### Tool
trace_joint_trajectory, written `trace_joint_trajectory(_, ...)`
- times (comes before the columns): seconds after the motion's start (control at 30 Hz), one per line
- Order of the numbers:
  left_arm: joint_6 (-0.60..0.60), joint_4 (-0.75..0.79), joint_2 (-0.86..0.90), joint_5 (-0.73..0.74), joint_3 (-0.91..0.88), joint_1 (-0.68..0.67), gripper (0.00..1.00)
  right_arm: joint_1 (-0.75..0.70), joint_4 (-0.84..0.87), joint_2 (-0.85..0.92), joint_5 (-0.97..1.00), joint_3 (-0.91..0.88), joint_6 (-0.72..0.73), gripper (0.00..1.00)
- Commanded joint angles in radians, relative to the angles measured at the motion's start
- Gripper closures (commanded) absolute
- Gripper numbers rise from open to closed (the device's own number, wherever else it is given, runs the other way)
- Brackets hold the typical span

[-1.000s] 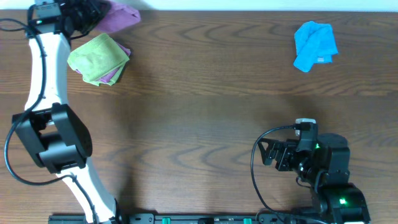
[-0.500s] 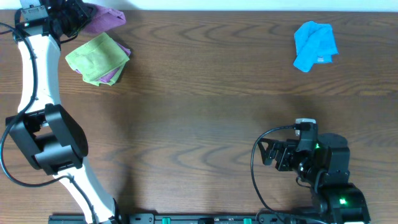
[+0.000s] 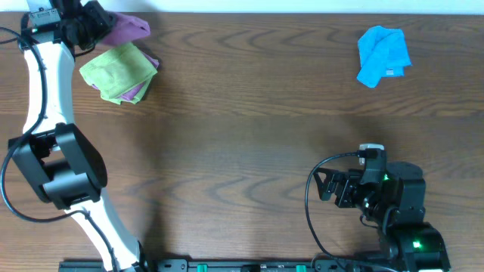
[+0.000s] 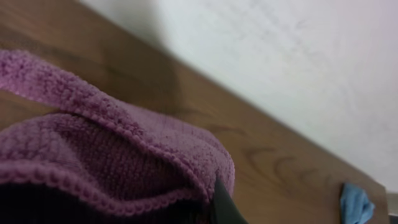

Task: Fold the cloth
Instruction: 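Carry the purple cloth with the left gripper over the yellow-green cloth, then lower the purple cloth onto the yellow-green cloth and open the left gripper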

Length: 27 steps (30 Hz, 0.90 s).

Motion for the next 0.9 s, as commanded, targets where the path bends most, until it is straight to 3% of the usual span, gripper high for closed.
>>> trace_joint_trajectory(0.0, 0.034, -0.021, 0.025, -0.027, 0.028, 0.002, 0.94, -0.007, -0.001, -0.004, 0.000, -0.002, 0.017, 0.01)
trace_joint_trajectory(0.57, 0.183, -0.309, 0.029, -0.121, 0.028, 0.003, 0.94, -0.007, -0.001, -0.004, 0.000, -0.002, 0.017, 0.01)
trace_joint_trajectory(0.87, 0.244, -0.473, 0.029, -0.294, 0.028, 0.003, 0.95, -0.007, -0.001, -0.004, 0.000, -0.002, 0.017, 0.01)
